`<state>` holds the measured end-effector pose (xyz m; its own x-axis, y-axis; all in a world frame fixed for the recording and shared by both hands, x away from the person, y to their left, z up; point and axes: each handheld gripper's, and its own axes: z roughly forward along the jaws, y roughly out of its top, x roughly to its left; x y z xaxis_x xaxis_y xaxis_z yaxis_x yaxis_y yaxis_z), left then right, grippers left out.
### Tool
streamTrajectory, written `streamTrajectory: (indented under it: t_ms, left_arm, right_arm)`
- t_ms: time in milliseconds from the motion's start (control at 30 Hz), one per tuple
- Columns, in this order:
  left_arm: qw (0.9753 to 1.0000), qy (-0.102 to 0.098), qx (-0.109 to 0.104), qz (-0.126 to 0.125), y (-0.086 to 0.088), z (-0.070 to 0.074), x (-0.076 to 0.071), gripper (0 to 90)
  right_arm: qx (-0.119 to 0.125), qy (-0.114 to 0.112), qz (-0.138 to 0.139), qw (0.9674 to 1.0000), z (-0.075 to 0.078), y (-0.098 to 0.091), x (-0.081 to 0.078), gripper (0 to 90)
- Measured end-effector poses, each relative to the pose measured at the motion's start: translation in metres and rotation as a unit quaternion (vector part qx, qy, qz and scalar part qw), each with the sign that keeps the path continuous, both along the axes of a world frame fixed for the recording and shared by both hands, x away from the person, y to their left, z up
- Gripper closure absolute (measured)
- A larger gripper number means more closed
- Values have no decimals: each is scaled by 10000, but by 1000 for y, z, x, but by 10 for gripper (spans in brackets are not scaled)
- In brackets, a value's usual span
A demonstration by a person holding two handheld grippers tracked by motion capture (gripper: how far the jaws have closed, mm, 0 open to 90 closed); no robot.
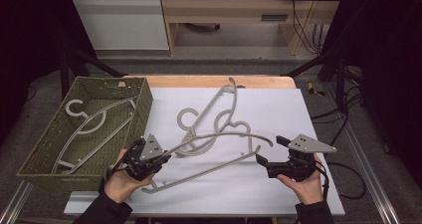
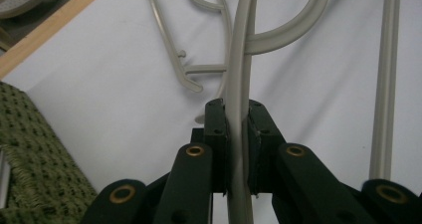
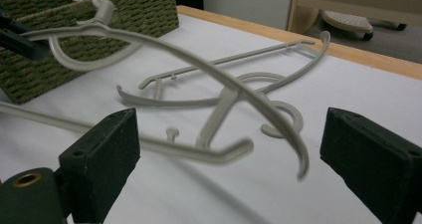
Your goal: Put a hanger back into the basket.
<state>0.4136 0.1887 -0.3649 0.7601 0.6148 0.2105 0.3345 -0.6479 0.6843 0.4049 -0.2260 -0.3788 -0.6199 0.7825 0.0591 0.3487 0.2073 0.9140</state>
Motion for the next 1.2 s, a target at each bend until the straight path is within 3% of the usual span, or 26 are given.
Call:
streamTrajectory:
  t_ms: [67,267,567,733,967,1200]
  left_arm:
    - [9999,-73,22,65,6,5,0,817]
    - [9988,-288,-175,343,23,21,-2,817]
    - [9944,-602,-529,690,48,45,-6,817]
    - [9929,-733,-464,813,62,57,-4,817]
    - [9880,-885,-444,1188,95,81,11,817]
    - [9844,-932,-519,1401,121,84,27,817]
  right_arm:
    - [-21,-24,-102,9999,0,-3,0,66]
    - [-97,11,-280,9996,-2,-7,0,35]
    - [-110,59,-334,9994,-3,-9,2,33]
    - [-103,61,-373,9992,-4,-9,3,32]
    - [-111,83,-394,9991,-5,-10,4,31]
    - [-153,110,-383,9991,-6,-9,5,32]
